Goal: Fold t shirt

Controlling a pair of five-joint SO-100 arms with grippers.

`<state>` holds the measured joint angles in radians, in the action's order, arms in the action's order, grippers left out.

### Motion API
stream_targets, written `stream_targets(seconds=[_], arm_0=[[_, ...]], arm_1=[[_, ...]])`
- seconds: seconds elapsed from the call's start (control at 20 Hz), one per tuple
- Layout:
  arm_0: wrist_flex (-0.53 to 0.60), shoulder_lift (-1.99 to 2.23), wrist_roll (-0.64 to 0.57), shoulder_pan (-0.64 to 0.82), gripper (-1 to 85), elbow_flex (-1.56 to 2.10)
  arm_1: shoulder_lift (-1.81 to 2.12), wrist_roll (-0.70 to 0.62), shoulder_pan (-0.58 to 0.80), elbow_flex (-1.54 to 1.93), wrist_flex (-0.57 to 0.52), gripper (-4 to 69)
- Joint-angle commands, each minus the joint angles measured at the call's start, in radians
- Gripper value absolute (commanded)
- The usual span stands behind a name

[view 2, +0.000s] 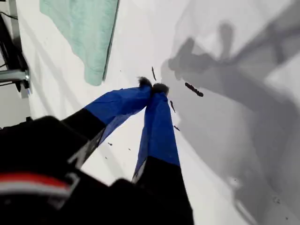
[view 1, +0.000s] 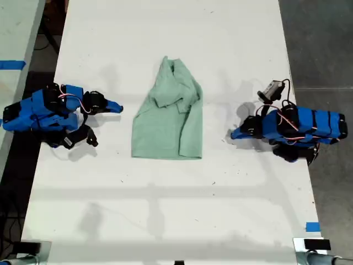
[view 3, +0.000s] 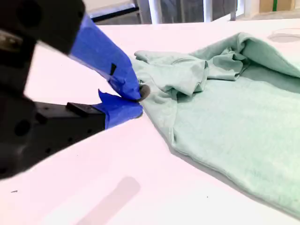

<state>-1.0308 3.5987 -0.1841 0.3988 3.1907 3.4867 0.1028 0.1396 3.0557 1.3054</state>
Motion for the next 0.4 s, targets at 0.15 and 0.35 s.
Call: stream_targets(seconds=[0.15,0.35], arm_0=[[0.014,0.008,0.015,0.000,0.0,0.008],[0.014,0.008,0.015,-0.003,0.0,0.008]], arm_1=[[0.017,0.009,0.000,0.058,0.005,0.9],[0.017,0.017,-0.008,0.058,0.006,0.9]])
